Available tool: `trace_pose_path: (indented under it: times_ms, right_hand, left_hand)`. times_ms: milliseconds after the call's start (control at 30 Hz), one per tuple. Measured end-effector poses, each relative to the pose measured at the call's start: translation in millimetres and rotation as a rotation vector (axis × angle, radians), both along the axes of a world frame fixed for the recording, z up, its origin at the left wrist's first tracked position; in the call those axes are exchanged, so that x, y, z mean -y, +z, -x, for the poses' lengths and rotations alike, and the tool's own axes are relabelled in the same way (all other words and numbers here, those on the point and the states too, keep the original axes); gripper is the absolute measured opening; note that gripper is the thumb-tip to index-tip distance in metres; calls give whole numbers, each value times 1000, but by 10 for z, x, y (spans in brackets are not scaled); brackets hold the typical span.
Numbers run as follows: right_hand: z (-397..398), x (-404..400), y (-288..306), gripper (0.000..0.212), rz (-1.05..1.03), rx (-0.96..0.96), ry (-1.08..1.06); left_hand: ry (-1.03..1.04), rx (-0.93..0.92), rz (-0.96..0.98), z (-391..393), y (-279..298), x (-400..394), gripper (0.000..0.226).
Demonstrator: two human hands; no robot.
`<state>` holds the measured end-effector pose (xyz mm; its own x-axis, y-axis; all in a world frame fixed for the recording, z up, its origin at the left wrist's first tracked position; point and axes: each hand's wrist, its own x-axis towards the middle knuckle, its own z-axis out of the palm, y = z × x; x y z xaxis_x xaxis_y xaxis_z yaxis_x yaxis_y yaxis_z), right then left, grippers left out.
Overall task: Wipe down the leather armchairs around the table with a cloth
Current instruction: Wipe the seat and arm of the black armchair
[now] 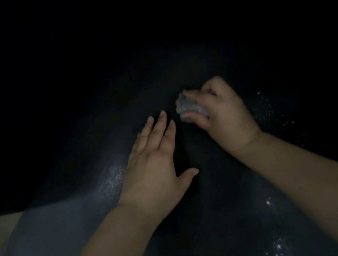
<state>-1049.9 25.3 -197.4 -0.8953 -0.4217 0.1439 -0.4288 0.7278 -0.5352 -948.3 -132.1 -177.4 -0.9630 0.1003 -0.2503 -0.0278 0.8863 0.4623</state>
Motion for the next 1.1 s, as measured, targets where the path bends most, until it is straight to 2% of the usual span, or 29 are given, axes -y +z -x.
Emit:
trace_pose_path:
  times_ms: [100,200,300,433,500,567,600,667,700,733,767,867,933,967,1100]
  right_hand:
    - [237,-200,-41,39,1,-8,-214]
    - [-54,-425,-29,39,41,-37,-354]
    - [-416,-348,3,42,56,56,-241]
    - [-41,60,-35,35,46,3,-32]
    - [275,219,-77,24,97,109,-78]
    - [476,166,-66,7,169,57,-197]
    - [528,43,-71,12,205,43,-291]
    - [455,-307,19,30,-27,-64,-309]
    - [377,-442,32,30,-109,-72,-391]
    - [244,-595,28,26,-87,-63,-449]
    - [72,-675,13,22,-59,-51,-426]
    - [-283,-567,-51,30,41,90,-288]
    - [-204,-505,-48,31,18,106,-146]
    - [-82,-529,-42,32,9,78,-154]
    - [277,-965,-53,34,22,57,-473]
  left_hand:
    - [-12,2,12,41,-6,-54,101]
    - [-6,11,18,73,-1,-57,100]
    - [-7,11,23,62,10,-62,101]
    - [-5,7,39,56,-12,-74,102]
    - [-9,2,46,64,-31,-76,102]
    - [-16,-2,50,73,-34,-76,102]
    - [-15,-3,51,78,-35,-75,102]
    - [-12,-2,43,87,-24,-86,102]
    - [-13,-2,36,94,-22,-98,102]
    - [-15,-4,24,108,-18,-126,101]
    - [-19,-8,13,133,-18,-163,101]
    - [-58,-22,-4,209,-27,-343,102]
    - [-82,-30,-12,251,-48,-469,102]
    - [-93,-33,-11,265,-59,-518,102]
    - [-97,-35,16,341,-69,-550,104]
